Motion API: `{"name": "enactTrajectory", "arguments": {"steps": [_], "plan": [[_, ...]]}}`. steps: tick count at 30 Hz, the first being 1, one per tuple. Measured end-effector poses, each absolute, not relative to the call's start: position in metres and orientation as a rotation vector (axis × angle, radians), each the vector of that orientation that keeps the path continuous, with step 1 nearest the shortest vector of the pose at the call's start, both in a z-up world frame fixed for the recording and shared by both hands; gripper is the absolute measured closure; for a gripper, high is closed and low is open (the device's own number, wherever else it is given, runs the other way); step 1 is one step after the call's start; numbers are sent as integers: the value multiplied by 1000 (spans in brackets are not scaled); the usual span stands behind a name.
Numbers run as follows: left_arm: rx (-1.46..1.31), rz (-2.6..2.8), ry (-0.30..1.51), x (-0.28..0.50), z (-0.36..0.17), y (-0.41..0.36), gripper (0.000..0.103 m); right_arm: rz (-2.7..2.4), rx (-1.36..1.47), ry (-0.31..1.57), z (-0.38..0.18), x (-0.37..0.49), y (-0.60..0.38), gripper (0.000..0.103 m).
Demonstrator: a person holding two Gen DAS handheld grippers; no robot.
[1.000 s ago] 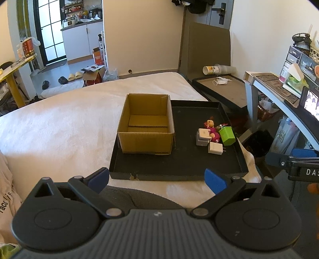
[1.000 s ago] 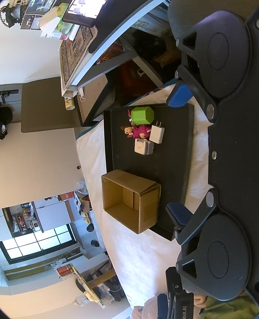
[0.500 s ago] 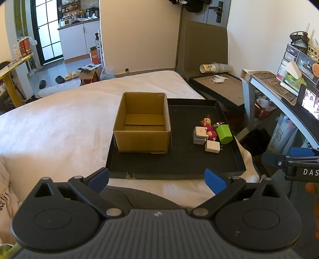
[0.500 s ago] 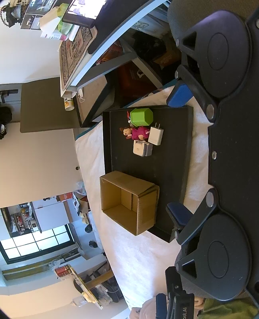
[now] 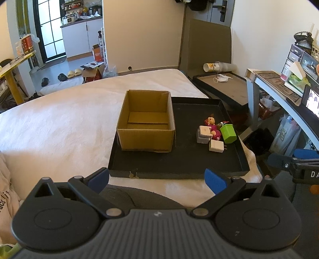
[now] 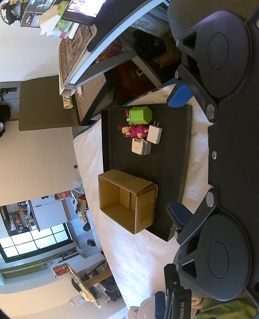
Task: Organize rigid objects
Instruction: 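Move both tools toward the black tray with the cardboard box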
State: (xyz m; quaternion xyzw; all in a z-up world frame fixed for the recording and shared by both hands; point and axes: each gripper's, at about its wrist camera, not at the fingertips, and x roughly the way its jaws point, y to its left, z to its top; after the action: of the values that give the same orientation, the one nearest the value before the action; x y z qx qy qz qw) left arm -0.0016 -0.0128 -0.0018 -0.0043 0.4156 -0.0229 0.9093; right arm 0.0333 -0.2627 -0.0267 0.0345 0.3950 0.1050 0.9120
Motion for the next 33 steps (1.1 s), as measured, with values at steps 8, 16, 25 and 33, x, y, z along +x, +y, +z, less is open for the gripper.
{"name": "enactTrajectory", "arguments": {"steps": [8, 16, 25, 33], "plan": [[-11, -56, 862, 0, -5, -13, 2, 219, 61, 821, -28, 34, -261, 0], [-4, -57, 887, 9, -14, -14, 2, 231, 60, 837, -34, 36, -259, 0], [-27, -43, 916, 28, -27, -7, 2, 211, 86, 860, -47, 49, -264, 0], [-55, -14, 920, 51, -37, 4, 2, 192, 109, 875, -60, 67, -268, 0]]}}
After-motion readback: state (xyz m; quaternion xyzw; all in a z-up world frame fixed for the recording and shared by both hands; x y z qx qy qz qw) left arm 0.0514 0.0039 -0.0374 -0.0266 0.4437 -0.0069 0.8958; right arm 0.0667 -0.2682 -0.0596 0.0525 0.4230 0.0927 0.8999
